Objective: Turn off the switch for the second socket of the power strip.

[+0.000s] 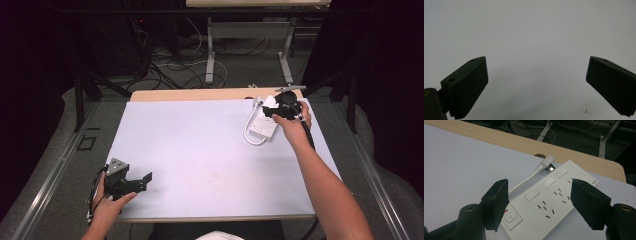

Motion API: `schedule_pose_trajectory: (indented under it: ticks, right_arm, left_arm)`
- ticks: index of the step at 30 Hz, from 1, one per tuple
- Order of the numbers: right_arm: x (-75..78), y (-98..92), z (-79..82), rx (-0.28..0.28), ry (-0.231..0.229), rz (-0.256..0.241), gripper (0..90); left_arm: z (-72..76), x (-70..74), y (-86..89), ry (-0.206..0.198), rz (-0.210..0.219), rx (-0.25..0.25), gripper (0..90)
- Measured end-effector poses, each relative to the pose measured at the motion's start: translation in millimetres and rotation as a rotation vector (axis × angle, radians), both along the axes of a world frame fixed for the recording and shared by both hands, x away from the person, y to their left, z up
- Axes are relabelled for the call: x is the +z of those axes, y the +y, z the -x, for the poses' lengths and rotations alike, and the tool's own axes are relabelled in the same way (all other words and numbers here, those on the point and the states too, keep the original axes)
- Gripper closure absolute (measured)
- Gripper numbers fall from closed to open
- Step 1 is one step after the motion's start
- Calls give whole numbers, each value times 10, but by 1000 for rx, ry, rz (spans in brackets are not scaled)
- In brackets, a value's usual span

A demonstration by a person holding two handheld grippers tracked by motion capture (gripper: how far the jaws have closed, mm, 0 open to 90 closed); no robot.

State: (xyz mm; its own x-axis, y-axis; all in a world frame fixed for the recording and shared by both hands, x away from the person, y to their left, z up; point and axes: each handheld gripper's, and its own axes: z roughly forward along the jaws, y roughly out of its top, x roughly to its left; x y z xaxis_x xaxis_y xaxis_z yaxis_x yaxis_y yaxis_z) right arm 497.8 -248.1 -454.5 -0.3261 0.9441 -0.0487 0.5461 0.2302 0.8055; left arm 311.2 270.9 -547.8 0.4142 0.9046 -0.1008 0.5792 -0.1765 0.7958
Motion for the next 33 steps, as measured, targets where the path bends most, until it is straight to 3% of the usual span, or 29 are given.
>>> schedule_pose_trajectory:
  ticks: [11, 22, 33]
  right_arm:
    - [-103, 32, -196, -5, 52, -12, 377]
    - [-202, 26, -328, -43, 42, -17, 439]
    - [-341, 47, -447, -50, 32, -62, 473]
  left_arm:
    - [-13, -8, 25, 7, 0, 1, 43]
    - [30, -7, 66, 8, 6, 19, 48]
    - [65, 1, 77, 9, 7, 30, 53]
